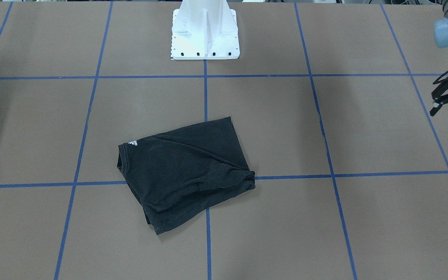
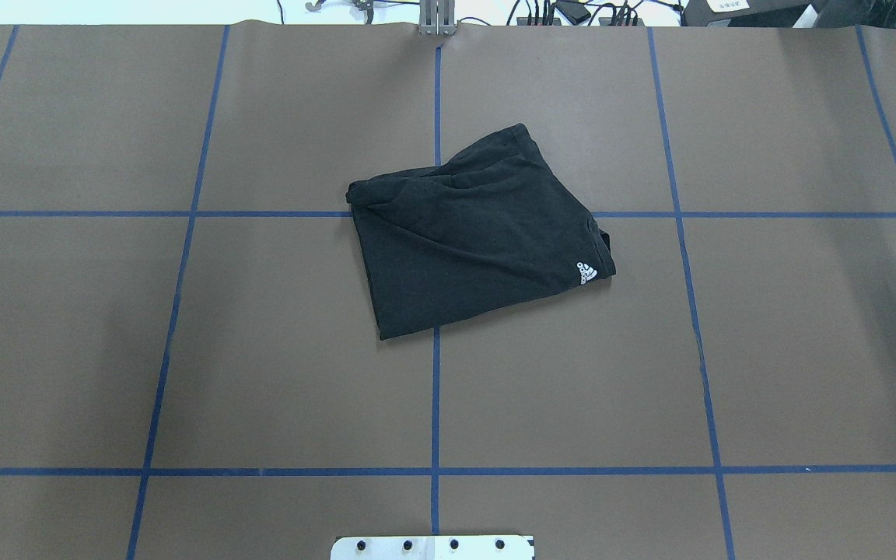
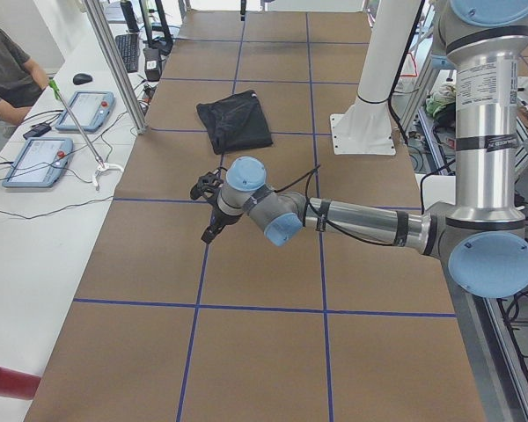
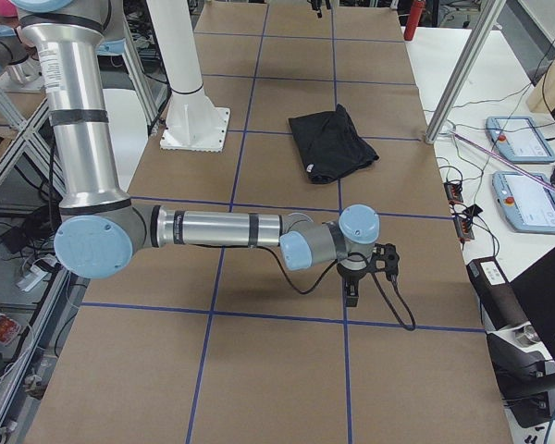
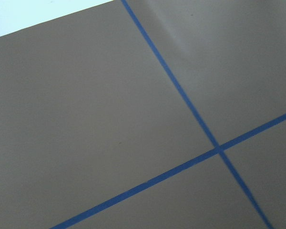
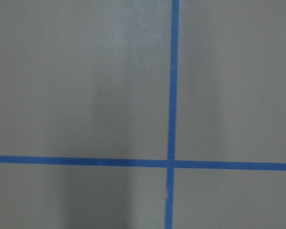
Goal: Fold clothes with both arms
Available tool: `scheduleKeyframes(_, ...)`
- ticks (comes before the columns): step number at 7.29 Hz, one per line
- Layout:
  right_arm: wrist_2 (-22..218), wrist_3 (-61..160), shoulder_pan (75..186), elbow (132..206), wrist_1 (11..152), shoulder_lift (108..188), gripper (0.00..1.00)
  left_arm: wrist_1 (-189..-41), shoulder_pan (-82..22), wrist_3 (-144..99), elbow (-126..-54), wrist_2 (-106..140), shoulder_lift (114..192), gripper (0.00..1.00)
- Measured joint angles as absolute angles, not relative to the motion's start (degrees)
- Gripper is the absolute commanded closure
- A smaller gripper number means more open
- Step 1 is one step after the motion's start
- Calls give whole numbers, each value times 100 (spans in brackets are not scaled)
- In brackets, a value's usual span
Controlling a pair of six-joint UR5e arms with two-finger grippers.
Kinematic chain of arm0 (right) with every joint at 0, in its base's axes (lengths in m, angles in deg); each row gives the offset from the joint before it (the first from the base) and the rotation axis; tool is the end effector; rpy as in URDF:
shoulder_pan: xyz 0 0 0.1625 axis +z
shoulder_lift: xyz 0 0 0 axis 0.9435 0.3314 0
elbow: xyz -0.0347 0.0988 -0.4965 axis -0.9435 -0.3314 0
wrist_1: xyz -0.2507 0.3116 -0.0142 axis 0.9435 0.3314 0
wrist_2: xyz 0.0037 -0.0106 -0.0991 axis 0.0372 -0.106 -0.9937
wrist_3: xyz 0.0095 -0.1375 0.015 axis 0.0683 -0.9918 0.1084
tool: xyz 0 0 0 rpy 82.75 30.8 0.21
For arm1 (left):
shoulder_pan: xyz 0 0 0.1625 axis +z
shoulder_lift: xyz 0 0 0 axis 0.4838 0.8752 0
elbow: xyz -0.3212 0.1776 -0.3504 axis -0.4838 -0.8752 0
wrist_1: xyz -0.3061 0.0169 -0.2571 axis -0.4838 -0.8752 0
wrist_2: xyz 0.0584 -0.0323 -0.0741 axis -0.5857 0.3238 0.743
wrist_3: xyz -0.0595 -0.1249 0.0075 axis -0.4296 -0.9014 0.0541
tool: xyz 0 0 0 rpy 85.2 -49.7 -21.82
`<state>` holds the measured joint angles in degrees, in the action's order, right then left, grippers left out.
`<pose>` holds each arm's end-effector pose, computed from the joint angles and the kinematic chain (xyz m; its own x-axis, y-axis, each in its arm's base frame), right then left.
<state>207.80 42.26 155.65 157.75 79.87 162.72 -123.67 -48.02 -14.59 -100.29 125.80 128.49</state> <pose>-0.0088 -0.5438 0.7653 0.7194 -0.0360 0.6937 -0.0345 0.9956 0.0874 0.0647 -0.4713 0.6452 0.6621 0.4911 -0.5661 -0.0951 0.8043 0.5865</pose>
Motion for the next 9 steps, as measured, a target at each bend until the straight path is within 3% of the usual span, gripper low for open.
scheduleKeyframes(5, 20747, 2226, 16223, 16601, 10511, 16351, 0, -10949, -5543, -892, -9933, 13146, 12806, 0)
scheduleKeyframes(9, 20859, 2287, 16221, 17268, 11058, 16670, 0, -10824, -5828, -944, -9944, 13494, 12533, 0)
